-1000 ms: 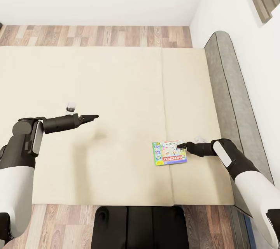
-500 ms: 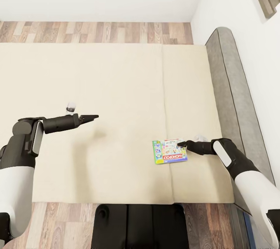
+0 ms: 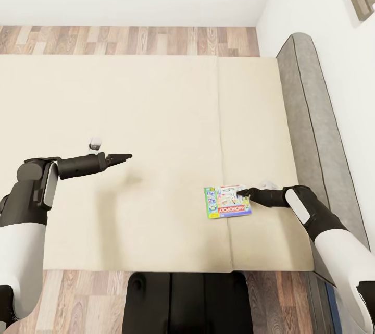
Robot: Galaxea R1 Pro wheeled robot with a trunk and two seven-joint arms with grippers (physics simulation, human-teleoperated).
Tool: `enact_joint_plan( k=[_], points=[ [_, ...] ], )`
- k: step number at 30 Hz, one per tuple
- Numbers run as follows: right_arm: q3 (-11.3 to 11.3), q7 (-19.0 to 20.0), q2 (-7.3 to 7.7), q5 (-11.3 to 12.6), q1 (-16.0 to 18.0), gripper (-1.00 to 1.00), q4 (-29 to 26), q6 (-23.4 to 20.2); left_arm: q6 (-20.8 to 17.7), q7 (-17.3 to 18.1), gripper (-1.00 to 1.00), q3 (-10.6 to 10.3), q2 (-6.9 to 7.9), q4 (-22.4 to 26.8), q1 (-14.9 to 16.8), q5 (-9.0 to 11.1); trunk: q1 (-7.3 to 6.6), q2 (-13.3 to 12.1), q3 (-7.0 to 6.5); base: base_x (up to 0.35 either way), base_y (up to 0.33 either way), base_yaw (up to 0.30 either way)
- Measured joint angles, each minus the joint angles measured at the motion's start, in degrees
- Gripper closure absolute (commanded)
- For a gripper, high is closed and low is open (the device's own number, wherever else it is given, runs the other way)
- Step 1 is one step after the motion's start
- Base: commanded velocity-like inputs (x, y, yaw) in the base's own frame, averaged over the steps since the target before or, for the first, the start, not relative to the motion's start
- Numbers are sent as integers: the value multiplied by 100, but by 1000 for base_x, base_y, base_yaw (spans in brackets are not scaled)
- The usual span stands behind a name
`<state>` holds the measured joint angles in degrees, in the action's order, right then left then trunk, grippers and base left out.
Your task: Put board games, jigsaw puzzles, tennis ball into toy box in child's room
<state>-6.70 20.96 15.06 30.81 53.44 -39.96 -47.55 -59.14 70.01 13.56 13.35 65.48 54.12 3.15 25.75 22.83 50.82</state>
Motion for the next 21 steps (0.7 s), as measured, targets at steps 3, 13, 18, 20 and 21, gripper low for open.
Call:
enact_joint_plan(
  k=[3,13,18,20,21],
  points=[
    [-9,40,-4,-3,-2,-100,0,144,0,0,-100,-3,0,0,0,-1,0,0,16,0,0,0],
    [-17,121,-17,-10,-3,-100,0,236,1,7,-100,-4,0,0,0,-6,0,0,79,0,0,0],
    [-17,125,-16,-11,-3,-100,0,245,1,14,-100,-4,0,0,0,-9,0,0,111,0,0,0],
    [-20,125,-17,-11,-3,-100,0,247,1,15,-100,-4,0,0,0,-8,0,0,124,0,0,0],
    [-22,125,-17,-11,-3,-100,0,247,1,16,-100,-4,0,0,0,-9,0,0,130,0,0,0]
  ],
)
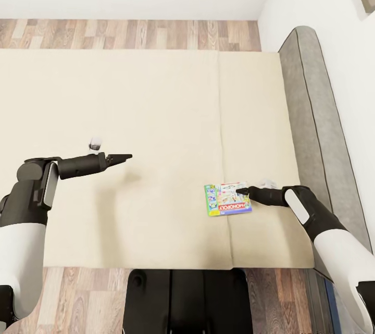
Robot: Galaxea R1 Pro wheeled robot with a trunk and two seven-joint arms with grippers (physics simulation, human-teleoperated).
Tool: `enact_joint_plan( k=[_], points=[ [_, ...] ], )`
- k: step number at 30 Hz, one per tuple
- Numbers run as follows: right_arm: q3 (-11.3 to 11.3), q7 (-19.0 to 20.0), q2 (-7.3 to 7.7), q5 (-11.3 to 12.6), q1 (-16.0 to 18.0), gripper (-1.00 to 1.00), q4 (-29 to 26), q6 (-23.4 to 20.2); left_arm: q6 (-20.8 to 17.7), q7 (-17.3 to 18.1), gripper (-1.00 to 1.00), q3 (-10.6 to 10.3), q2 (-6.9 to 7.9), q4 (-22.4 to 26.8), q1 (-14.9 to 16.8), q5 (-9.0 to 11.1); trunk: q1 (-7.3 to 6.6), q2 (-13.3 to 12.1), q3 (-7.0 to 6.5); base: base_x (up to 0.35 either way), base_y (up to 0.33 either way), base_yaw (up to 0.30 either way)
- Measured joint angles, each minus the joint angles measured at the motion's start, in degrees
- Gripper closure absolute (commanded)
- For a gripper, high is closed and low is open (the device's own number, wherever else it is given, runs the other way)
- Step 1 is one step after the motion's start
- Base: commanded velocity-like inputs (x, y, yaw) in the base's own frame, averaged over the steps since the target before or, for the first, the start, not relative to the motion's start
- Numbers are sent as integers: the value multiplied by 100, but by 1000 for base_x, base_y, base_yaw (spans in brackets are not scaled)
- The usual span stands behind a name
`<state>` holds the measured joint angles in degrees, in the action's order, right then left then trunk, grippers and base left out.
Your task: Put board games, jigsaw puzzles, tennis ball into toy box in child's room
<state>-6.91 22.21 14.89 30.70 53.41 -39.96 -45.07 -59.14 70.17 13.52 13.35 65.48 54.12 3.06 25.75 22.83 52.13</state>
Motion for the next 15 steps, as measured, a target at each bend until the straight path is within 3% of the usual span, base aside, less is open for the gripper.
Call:
enact_joint_plan(
  k=[15],
  points=[
    [4,0,-39,1,0,-100,0,1,-1,1,-100,8,7,0,0,3,0,0,76,0,0,0]
  ],
)
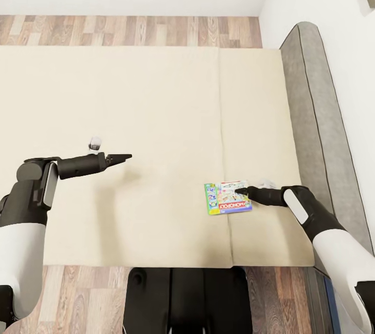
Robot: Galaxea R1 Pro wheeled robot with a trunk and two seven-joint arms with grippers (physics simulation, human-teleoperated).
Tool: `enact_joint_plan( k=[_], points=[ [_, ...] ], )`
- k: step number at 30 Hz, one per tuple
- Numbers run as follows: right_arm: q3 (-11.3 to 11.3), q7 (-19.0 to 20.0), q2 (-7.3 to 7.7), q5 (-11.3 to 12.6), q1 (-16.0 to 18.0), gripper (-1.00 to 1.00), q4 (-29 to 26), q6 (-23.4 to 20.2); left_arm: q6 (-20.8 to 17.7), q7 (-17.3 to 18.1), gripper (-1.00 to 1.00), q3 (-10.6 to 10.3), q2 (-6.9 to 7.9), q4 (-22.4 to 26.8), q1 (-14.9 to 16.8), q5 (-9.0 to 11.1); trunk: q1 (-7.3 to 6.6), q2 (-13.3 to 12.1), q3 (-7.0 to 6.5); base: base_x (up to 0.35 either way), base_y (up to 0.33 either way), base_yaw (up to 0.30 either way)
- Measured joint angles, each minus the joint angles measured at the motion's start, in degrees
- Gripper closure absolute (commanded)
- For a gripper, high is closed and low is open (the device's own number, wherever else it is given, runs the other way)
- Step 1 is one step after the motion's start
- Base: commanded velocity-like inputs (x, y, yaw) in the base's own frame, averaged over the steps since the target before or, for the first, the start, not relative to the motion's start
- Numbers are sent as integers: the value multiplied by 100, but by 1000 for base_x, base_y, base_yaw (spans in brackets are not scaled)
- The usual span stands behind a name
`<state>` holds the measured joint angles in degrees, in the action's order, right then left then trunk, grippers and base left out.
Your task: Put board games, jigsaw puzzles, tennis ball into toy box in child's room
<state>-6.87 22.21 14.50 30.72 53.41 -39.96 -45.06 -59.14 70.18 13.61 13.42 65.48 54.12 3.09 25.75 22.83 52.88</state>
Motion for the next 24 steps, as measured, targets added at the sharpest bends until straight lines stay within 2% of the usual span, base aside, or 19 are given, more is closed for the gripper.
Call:
enact_joint_plan(
  k=[6,24],
  points=[
    [-1,1,-9,-1,0,-100,1,2,0,1,-100,1,2,1,0,-5,0,0,2,0,112,0],
    [-9,0,11,-1,0,-100,0,8,0,-9,-100,0,2,0,0,-3,0,0,2,0,30,0]
  ],
)
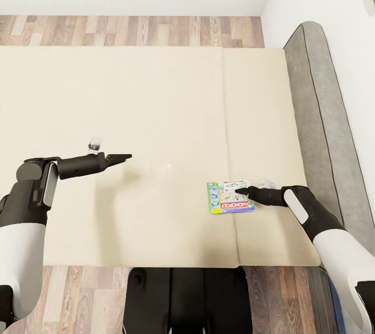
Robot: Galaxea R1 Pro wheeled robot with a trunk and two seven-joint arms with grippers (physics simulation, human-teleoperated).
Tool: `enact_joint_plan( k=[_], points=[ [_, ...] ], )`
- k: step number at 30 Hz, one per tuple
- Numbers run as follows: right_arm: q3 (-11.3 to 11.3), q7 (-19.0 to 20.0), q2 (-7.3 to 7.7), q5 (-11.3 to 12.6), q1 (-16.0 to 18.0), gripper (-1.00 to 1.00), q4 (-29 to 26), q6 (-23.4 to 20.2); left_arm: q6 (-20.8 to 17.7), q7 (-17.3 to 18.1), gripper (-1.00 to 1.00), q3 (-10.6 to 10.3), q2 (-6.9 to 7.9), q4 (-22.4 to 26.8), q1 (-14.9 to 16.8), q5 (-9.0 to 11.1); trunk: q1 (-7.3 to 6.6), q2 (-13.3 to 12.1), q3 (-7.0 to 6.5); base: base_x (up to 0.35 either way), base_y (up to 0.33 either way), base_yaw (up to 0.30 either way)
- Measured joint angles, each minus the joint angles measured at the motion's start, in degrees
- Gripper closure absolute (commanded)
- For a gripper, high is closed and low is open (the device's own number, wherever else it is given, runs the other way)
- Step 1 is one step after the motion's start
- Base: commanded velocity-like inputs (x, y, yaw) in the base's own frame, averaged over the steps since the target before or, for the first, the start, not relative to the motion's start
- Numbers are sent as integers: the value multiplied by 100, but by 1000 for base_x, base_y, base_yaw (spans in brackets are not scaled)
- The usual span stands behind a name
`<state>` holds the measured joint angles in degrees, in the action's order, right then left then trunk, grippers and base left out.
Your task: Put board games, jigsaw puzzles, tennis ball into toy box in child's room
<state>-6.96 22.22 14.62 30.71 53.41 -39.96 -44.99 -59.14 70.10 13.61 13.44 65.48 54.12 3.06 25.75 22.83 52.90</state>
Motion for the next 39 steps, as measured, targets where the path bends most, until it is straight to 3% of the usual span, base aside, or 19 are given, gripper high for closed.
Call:
enact_joint_plan(
  k=[21,31,35,39],
  points=[
    [0,2,9,-3,0,-100,1,78,75,0,-100,8,0,0,-9,-1,0,0,0,0,21,0],
    [-1,85,15,-6,1,-100,2,84,79,-5,-100,9,0,2,-9,-2,0,0,0,0,148,0],
    [5,129,34,-154,5,-100,-3,110,77,-8,-100,10,2,4,-11,-1,-2,3,-1,0,170,0],
    [6,146,100,-156,5,-100,-4,111,78,-8,-100,10,2,4,-11,-2,-2,3,-1,0,171,0]
  ],
)
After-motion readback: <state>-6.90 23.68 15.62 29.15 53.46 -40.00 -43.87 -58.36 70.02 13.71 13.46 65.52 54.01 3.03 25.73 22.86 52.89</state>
